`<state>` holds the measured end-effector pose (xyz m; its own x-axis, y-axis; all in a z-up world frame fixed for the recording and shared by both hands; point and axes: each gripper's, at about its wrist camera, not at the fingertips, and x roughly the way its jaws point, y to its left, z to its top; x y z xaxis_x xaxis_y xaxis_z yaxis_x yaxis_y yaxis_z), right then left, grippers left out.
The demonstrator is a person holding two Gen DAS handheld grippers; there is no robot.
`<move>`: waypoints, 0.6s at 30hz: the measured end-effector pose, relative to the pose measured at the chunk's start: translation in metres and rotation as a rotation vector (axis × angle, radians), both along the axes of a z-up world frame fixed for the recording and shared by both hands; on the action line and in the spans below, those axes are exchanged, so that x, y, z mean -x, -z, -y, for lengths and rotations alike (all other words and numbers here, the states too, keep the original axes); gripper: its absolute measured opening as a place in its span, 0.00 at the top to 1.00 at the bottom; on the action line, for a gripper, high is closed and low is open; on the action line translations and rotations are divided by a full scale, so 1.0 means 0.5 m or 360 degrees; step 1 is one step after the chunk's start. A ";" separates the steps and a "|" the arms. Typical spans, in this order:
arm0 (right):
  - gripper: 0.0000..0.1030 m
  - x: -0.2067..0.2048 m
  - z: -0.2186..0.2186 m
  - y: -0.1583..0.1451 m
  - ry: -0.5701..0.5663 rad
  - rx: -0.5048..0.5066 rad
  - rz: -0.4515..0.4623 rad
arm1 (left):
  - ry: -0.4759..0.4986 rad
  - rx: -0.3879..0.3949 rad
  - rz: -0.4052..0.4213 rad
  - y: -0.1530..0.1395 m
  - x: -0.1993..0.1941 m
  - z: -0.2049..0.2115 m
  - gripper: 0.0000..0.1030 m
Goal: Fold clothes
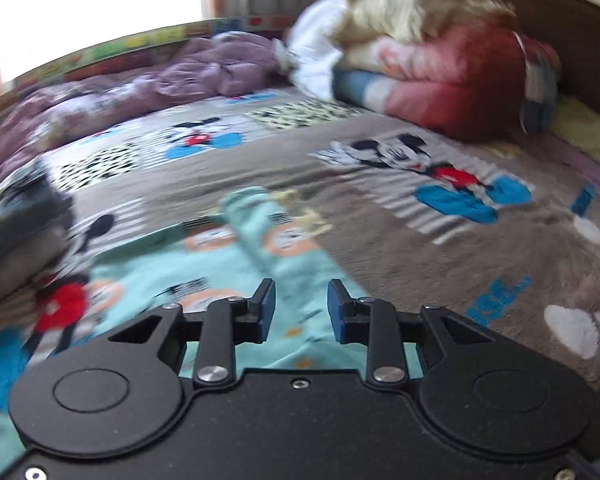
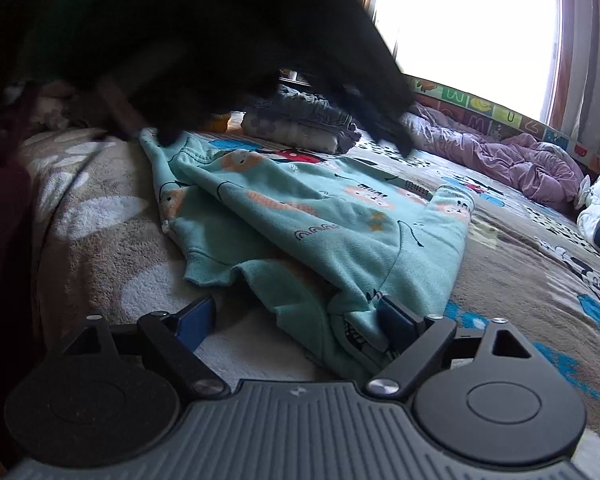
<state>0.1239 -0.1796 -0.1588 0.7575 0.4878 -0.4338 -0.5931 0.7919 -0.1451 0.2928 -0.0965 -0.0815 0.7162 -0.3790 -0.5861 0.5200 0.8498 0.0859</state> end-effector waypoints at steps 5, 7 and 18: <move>0.13 -0.003 0.013 -0.001 -0.0027 -0.0071 -0.0032 | 0.0012 -0.0101 -0.0172 0.047 -0.076 0.069 0.79; 0.13 -0.005 0.016 -0.002 -0.0034 -0.0092 -0.0044 | -0.0005 -0.0148 -0.0217 0.059 -0.102 0.084 0.80; 0.11 0.001 0.020 -0.002 -0.0055 -0.0136 -0.0076 | -0.0226 -0.0165 -0.0318 0.079 -0.280 0.093 0.86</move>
<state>0.1231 -0.1898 -0.1577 0.7191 0.5500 -0.4248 -0.6248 0.7793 -0.0487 0.4328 -0.1430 -0.1208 0.6238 -0.2134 -0.7519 0.4117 0.9075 0.0840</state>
